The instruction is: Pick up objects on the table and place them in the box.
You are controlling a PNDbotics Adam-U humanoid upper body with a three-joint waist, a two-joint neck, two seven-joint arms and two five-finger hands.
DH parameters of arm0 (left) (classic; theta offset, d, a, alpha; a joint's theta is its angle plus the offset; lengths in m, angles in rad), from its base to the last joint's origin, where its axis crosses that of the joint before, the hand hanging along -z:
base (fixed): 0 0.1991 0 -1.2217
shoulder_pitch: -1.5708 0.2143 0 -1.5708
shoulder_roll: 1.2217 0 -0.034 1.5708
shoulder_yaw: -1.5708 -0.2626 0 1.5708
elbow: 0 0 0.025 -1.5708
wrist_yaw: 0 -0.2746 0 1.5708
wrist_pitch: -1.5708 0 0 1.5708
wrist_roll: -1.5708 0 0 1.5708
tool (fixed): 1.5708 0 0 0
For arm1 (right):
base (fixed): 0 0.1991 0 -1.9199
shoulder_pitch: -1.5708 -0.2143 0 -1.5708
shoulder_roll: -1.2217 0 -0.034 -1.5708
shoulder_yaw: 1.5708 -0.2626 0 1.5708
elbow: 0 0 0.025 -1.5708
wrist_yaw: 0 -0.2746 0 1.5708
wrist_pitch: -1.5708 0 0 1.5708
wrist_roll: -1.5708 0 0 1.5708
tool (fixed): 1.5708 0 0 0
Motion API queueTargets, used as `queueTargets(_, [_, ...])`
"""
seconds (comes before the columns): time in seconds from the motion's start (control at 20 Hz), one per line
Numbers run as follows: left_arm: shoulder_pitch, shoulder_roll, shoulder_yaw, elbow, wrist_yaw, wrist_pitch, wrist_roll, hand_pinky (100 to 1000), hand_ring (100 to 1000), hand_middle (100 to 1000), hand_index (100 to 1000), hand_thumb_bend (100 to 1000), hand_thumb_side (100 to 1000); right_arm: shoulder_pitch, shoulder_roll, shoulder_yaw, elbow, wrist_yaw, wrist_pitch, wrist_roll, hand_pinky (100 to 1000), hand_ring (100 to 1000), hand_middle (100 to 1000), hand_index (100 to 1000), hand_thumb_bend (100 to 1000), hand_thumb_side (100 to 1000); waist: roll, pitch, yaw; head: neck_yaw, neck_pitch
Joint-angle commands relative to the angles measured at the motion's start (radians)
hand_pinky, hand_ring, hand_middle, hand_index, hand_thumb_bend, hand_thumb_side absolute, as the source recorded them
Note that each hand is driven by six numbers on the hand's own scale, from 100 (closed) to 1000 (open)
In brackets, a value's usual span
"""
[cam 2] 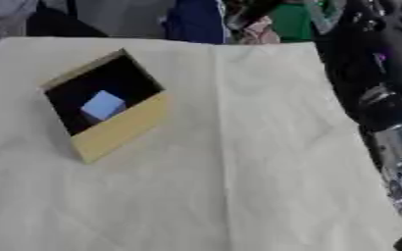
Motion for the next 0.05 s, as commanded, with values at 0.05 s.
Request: queueTargets(0.05, [-0.006,0.034,0.011,-0.016,-0.008,-0.001,0.005,652,574,571,860,100,894,-0.017,-0.037,0.004,-0.038,-0.021,-0.012,0.01,920,962,963,1000,100,704,0.003,-0.017,0.001,0.004,0.002])
